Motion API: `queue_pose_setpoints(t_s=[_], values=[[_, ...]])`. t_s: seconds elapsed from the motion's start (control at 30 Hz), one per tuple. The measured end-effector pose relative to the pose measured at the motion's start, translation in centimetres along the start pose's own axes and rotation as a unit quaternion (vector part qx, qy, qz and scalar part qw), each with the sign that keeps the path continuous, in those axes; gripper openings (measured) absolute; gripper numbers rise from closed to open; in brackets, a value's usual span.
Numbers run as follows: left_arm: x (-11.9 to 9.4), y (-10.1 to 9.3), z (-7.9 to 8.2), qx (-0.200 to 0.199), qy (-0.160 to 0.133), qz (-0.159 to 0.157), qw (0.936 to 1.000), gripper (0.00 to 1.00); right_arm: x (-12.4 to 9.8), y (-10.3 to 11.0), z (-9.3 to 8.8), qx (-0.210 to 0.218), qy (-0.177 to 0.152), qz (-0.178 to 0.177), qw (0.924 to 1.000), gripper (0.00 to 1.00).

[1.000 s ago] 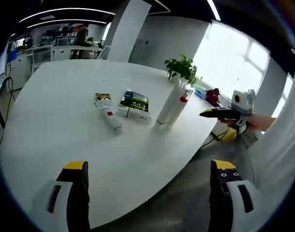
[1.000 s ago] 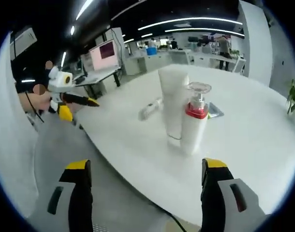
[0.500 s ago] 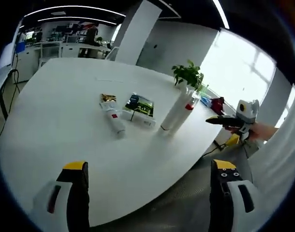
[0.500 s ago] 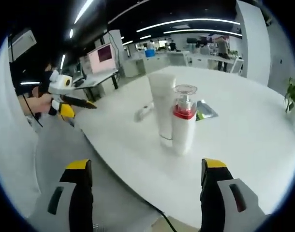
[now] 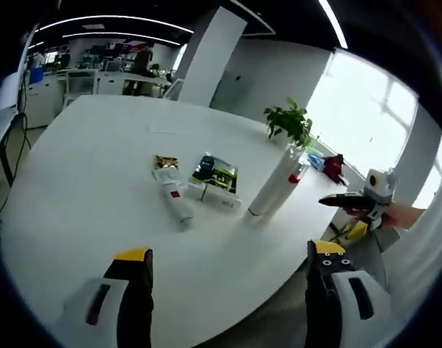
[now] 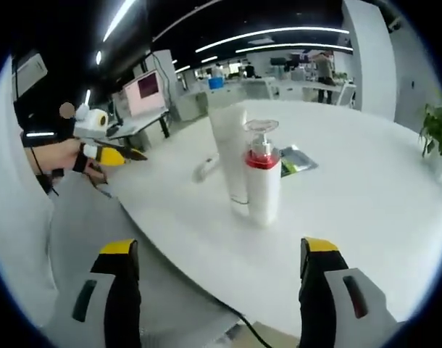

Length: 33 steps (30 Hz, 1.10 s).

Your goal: Arrange the skincare products in the storage area until every visible bottle or jar stands upright without overlapping.

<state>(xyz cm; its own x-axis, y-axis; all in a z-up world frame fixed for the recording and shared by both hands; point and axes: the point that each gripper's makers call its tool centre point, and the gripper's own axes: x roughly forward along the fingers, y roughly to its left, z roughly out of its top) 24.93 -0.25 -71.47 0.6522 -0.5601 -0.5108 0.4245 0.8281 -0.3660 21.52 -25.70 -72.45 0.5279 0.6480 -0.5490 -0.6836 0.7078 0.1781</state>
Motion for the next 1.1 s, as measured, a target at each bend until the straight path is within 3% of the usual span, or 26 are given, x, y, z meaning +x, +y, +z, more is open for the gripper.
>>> queue_pose_setpoints(t_s=[0.17,0.3,0.4,0.53,0.67,1.1], values=[[1.5,0.4,0.2,0.016,0.024,0.008,0.9996,0.78,-0.3,-0.2,-0.3,0.008,-0.002,-0.011,0.9999,0.90],[3.6,0.7,0.2,-0.005,0.036,0.010,0.9993,0.79,-0.7,-0.4,-1.0,0.023,-0.002,-0.019,0.9996,0.90],[5.1,1.3,-0.5,-0.014,0.061,0.024,0.9977,0.76,-0.7,-0.8,-1.5,0.032,0.001,-0.023,0.9992,0.90],[7.2,2.5,-0.3,-0.007,0.066,0.045,0.9968,0.72,-0.6,-0.8,-1.3,0.035,-0.001,-0.025,0.9991,0.89],[9.1,3.2,0.0,0.001,0.083,0.065,0.9944,0.76,-0.4,-0.9,-1.5,0.034,0.005,-0.018,0.9992,0.89],[12.0,5.5,0.4,0.000,0.133,0.110,0.9850,0.64,0.4,-1.0,-2.0,0.040,0.017,-0.007,0.9990,0.88]])
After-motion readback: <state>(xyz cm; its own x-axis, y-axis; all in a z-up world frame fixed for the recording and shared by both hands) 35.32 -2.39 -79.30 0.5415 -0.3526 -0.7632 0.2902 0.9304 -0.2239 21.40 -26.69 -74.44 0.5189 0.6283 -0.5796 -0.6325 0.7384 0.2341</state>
